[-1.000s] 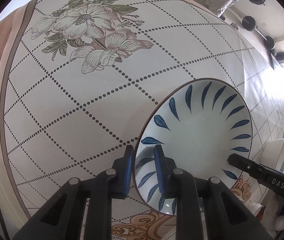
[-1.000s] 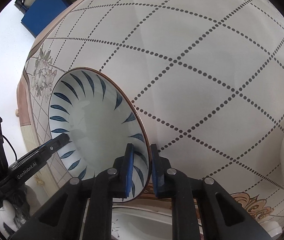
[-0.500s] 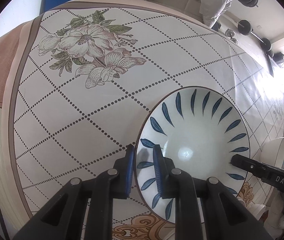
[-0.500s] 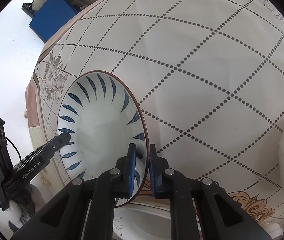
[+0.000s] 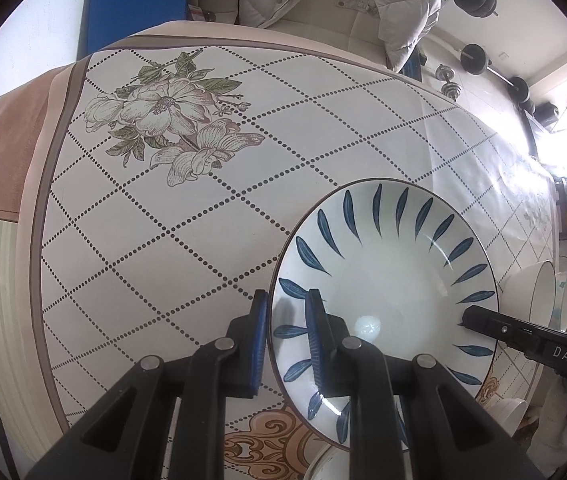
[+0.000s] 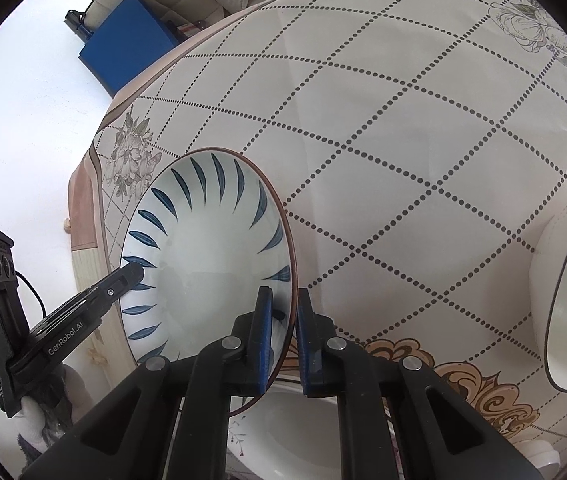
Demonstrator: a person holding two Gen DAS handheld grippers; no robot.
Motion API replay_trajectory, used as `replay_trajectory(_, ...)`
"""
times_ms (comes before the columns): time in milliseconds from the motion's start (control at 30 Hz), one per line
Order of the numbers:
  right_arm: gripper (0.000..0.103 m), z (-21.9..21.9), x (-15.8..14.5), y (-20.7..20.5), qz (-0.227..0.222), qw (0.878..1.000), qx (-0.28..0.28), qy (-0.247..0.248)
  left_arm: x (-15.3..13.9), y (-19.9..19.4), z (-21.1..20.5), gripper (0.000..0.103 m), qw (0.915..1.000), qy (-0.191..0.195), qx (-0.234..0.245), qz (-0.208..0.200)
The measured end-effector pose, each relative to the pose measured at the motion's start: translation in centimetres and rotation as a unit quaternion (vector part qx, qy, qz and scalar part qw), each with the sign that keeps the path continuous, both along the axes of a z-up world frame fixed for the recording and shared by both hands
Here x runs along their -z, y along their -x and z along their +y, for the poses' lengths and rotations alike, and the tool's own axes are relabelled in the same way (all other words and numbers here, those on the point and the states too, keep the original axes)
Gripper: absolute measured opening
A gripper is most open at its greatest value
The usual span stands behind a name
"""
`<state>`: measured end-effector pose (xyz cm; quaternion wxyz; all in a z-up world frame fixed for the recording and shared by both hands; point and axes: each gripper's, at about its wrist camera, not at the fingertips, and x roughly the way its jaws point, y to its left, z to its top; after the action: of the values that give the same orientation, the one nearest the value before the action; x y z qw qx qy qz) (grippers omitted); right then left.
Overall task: Organize plates and bowls
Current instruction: 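Lift the blue-striped plate with both tools and carry it toward the stack, then lower the blue-striped plate onto the pink-flower plate with both tools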
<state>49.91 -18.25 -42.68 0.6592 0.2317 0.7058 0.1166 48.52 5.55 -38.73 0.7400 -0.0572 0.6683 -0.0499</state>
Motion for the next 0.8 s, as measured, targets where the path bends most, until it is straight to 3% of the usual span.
replay_trajectory(333, 0.012, -1.8, -3.3, 3.6, -0.024, 1.000, 0.006, -0.011, -3.7, 2.9, -1.6, 0.016, 0.9991, -0.005, 0.029, -0.029)
replay_trajectory(800, 0.012, -4.5, -6.6, 10.9, -0.038, 0.999, 0.010, -0.021, -6.7, 8.5, -4.8, 0.016, 0.9969, -0.011, 0.062, -0.048)
